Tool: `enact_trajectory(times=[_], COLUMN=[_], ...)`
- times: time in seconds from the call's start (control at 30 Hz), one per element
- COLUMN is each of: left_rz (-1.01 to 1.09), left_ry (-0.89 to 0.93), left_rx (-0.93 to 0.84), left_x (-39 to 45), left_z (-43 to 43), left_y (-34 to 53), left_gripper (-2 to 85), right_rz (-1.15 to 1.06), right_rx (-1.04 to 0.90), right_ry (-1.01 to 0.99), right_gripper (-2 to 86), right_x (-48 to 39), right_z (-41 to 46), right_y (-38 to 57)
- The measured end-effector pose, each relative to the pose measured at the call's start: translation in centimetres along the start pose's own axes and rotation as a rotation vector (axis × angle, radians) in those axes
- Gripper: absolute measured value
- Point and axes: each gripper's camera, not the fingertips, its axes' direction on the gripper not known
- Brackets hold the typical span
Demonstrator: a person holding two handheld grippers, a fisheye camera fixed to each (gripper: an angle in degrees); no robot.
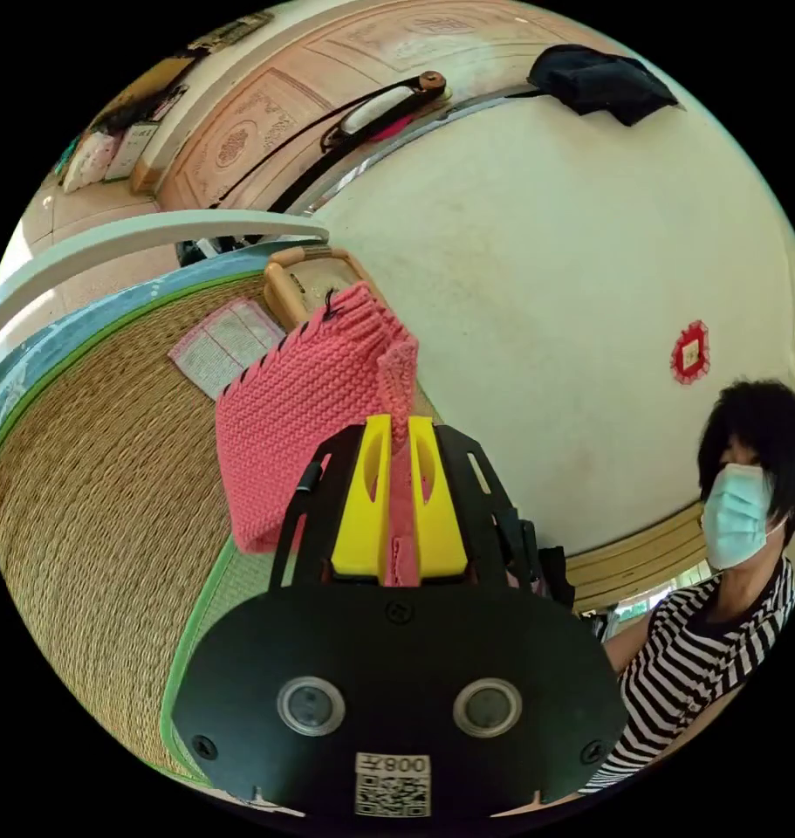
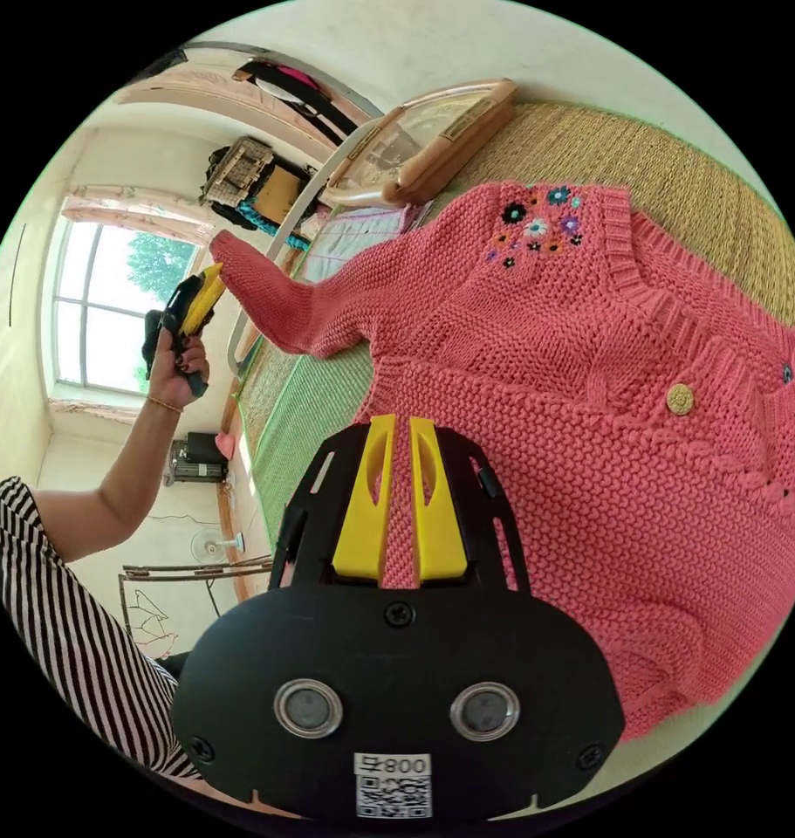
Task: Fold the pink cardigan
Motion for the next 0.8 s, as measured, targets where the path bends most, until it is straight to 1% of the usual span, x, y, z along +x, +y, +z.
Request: enact_trajectory(times=[0.07,0.13,0.17,0.2,0.27,0.37,0.43,0.53,0.63,0.73,0.8], left_rz=[0.147,0.242,0.293,0.315,0.381,0.455,0.509,0.612,0.733,0.804,0.850], left_ry=[0.054,0.054,0.054,0.052,0.037,-0.010,-0.024,-0.097,-0.168,-0.194,-0.209], left_rx=[-0.097,-0.187,-0.253,-0.283,-0.391,-0.478,-0.515,-0.559,-0.584,-0.602,-0.616], left_x=[5.1,8.5,10.5,11.3,14.3,17.7,19.8,23.3,27.0,30.1,32.0], left_z=[3.7,6.7,8.6,9.5,12.6,15.2,16.3,17.9,19.3,20.6,21.4], left_y=[1.5,3.3,4.7,5.4,8.2,11.3,12.8,15.1,17.2,19.1,20.2], left_gripper=[3.5,3.5,3.5,3.4,3.4,3.3,3.3,3.3,3.3,3.3,3.3], right_rz=[0.023,0.034,0.032,0.033,0.042,0.125,0.219,0.317,0.373,0.417,0.431], right_rx=[0.095,0.191,0.207,0.234,0.256,0.283,0.265,0.259,0.248,0.204,0.207], right_ry=[-0.104,-0.240,-0.269,-0.305,-0.316,-0.342,-0.349,-0.370,-0.397,-0.398,-0.464], right_gripper=[7.2,9.2,9.6,10.2,10.9,11.6,11.7,11.9,11.7,10.8,10.1], right_x=[0.9,2.2,2.6,3.4,4.8,8.1,11.2,14.7,17.1,19.3,20.7], right_z=[-2.5,-5.2,-5.7,-6.6,-7.7,-8.7,-8.7,-8.7,-9.2,-9.1,-8.9], right_y=[0.7,1.2,1.2,1.4,1.8,3.5,5.3,7.7,10.0,12.2,13.4])
